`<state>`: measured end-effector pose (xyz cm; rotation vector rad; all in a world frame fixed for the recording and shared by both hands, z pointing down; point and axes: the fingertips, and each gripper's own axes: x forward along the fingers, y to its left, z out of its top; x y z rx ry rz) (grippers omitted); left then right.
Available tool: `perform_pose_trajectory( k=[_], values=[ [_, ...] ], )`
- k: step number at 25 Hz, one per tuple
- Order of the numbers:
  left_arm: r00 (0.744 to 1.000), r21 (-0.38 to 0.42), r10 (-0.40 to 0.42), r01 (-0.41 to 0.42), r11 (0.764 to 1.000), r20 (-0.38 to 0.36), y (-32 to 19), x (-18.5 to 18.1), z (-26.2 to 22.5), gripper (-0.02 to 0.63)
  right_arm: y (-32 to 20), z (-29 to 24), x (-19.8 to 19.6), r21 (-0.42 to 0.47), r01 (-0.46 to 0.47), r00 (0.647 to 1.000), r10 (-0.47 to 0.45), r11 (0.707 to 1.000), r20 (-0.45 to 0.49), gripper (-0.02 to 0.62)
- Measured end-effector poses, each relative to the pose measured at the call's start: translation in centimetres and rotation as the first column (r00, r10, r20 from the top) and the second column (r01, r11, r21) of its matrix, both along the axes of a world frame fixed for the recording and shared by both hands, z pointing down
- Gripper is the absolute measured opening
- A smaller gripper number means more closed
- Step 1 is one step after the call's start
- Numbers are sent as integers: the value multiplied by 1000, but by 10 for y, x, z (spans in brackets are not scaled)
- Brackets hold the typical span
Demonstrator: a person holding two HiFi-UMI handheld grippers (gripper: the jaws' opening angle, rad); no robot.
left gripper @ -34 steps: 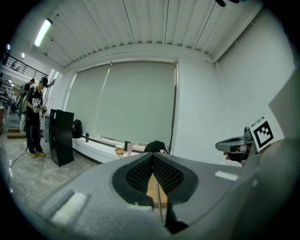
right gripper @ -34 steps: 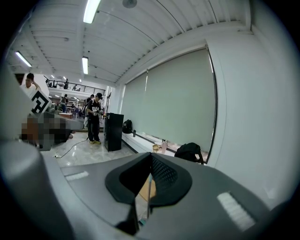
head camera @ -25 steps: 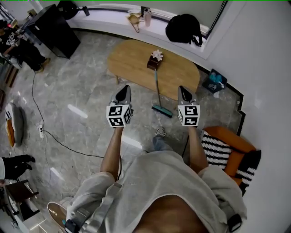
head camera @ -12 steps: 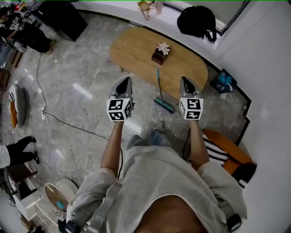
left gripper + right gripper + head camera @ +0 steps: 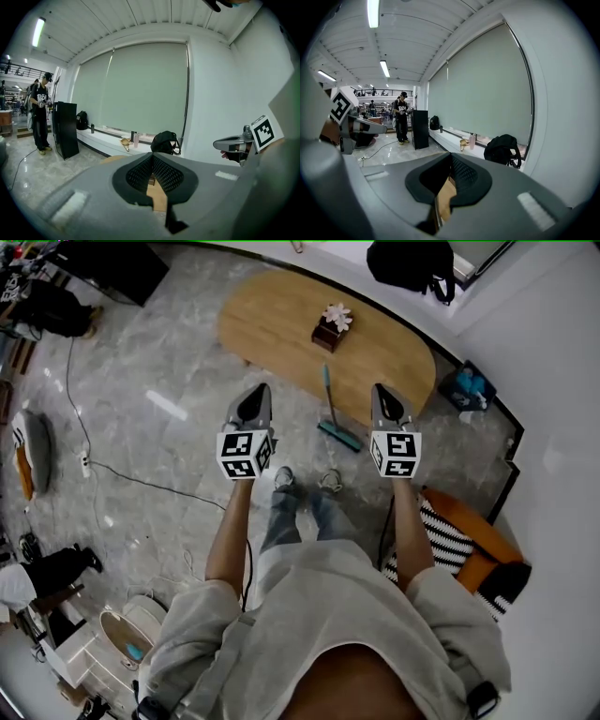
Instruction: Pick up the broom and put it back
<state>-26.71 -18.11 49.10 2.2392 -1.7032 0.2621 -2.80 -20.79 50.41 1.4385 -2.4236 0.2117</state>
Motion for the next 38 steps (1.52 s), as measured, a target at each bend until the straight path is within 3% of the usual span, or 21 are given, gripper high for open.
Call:
perform_pose_trajectory(
  k=[16, 26, 29, 35, 38],
  values=[
    [993, -108, 108, -112, 988, -48, -16, -26, 97, 2, 4, 87, -41, -101, -106, 994, 104, 989, -28, 2],
    [991, -157, 110, -122, 980, -81, -3, -23, 166, 2, 25, 163, -48, -174, -118, 993, 115, 978, -23, 9],
    [991, -161, 100, -113, 980, -91, 0, -22, 183, 2, 35, 186, -54, -202, -80, 997, 83, 976, 5, 67],
    [991, -167, 82, -99, 981, -111, 8, -17, 208, 2, 54, 234, -59, -266, -42, 999, 43, 963, -1, 287],
    [990, -171, 77, -96, 981, -116, 11, -14, 218, 2, 55, 253, -59, -278, -40, 999, 37, 960, -16, 308]
  ],
)
